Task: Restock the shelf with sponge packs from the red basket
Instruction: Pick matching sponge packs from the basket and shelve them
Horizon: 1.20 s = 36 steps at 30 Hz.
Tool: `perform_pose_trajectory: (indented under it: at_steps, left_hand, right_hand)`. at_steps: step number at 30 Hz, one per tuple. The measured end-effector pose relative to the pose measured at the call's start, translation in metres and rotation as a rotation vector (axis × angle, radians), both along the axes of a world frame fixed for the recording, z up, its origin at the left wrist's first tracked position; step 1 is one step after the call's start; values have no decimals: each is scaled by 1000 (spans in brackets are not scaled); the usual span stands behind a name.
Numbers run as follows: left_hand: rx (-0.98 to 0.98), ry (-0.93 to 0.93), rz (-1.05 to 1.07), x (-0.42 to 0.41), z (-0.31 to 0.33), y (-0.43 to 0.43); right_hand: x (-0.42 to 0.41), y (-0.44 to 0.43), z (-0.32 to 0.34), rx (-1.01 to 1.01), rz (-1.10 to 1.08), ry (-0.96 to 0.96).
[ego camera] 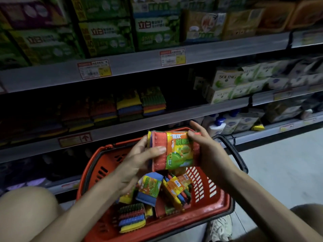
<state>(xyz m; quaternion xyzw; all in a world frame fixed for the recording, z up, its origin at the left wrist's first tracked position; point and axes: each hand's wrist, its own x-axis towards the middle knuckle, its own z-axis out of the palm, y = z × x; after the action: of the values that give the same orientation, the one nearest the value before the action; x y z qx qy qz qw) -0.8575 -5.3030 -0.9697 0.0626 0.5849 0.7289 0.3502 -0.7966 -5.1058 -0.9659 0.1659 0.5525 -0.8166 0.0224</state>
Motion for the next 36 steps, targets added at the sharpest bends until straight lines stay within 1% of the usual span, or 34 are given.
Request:
perform_pose_trajectory:
  at_steps: [3,5,10,15,18,22,25,27,32,34,36]
  left_hand:
    - [71,-17,-22,-3,8,-8]
    - [104,-40,-3,-2,9,-11]
    - [124,-76,7,5,8,-12]
    - [106,-65,104,11,1,-5]
    - [93,-63,140,12,-1,-4]
    - [109,-97,158,10,3,1]
    - [133,-135,190,9,11,6]
    - [150,-150,197,6,15,8]
    - [110,-75,160,-6,22,12]
    - [85,-33,120,-12,23,10]
    - [21,36,106,-16,23,8]
  right_hand:
    - [5,11,6,-56,68,40]
    - [8,12,4,-58,32,63]
    - [15,3,4,26,23,134]
    - [16,-12,-5,162,-49,151]
    - [15,-13,-6,206,-62,152]
    - [9,-7,-2,175,-60,90]
    - [2,4,7,122,-5,66]
    - [-2,10,11,122,38,68]
    - [-5,20,16,155,129,19]
    - [-5,24,20,159,102,22]
    - [-7,30,25,159,67,22]
